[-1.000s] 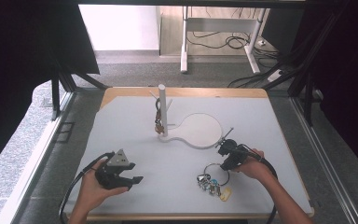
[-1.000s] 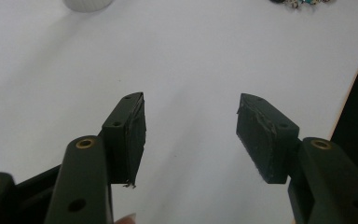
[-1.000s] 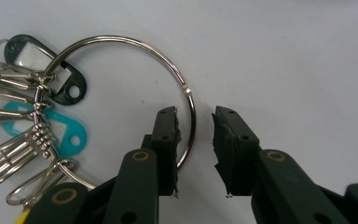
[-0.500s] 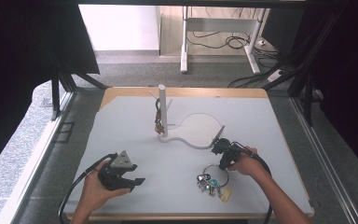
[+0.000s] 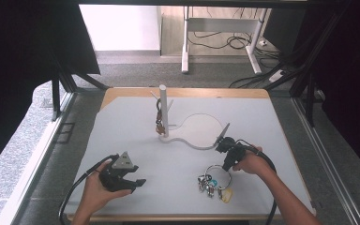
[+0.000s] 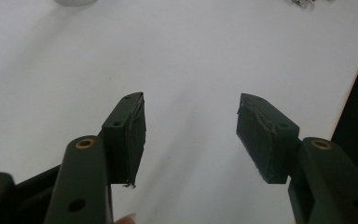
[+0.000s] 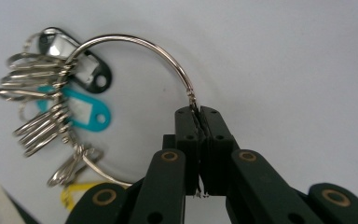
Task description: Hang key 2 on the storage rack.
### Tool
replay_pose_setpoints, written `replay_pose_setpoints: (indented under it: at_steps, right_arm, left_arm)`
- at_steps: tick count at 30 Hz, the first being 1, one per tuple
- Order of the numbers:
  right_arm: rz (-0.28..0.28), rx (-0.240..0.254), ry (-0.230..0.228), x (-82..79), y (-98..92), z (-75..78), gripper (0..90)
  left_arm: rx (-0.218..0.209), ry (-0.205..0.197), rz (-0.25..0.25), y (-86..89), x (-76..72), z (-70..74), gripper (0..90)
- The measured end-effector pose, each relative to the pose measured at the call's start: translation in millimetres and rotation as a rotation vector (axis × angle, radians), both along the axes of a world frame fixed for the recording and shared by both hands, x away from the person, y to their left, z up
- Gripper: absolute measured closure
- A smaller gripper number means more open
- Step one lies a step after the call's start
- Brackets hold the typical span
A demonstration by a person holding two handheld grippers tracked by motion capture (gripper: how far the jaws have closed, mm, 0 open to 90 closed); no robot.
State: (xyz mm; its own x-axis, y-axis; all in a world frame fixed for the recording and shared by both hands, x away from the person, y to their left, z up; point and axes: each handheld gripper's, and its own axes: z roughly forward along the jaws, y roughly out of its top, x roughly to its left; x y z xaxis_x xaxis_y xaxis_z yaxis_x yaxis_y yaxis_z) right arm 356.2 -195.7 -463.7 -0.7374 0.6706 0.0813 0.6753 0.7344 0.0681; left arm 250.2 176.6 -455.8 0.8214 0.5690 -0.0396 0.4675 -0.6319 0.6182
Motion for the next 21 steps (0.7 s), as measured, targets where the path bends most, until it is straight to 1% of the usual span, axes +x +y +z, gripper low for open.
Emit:
replay_pose_setpoints:
  at_steps: [4, 9, 11, 12, 17, 21]
  right_arm:
    - [0.013, 0.020, -0.002, -5.1, -3.9, 15.7, 87.2]
    - [0.029, 0.041, 0.011, -14.2, -5.7, 32.3, 87.3]
    - [0.043, 0.046, 0.017, -17.1, -6.8, 38.0, 87.3]
    - [0.048, 0.048, 0.016, -18.7, -7.1, 40.5, 87.4]
    - [0.055, 0.088, 0.034, -24.9, -8.8, 50.1, 87.5]
    - [0.072, 0.093, 0.039, -29.4, -8.7, 54.3, 87.5]
  left_arm:
    - [0.002, 0.003, -0.001, -1.2, -0.3, -0.7, 42.8]
    - [0.004, 0.004, 0.000, -0.7, -0.6, -0.3, 42.8]
    - [0.002, 0.005, -0.001, -0.8, -0.4, -0.7, 42.8]
    - [0.005, 0.005, 0.000, -1.0, -0.4, -0.7, 42.8]
    - [0.009, 0.009, -0.002, -1.8, -0.4, -1.5, 42.7]
    - [0.011, 0.009, -0.002, -1.9, -0.6, -1.5, 42.8]
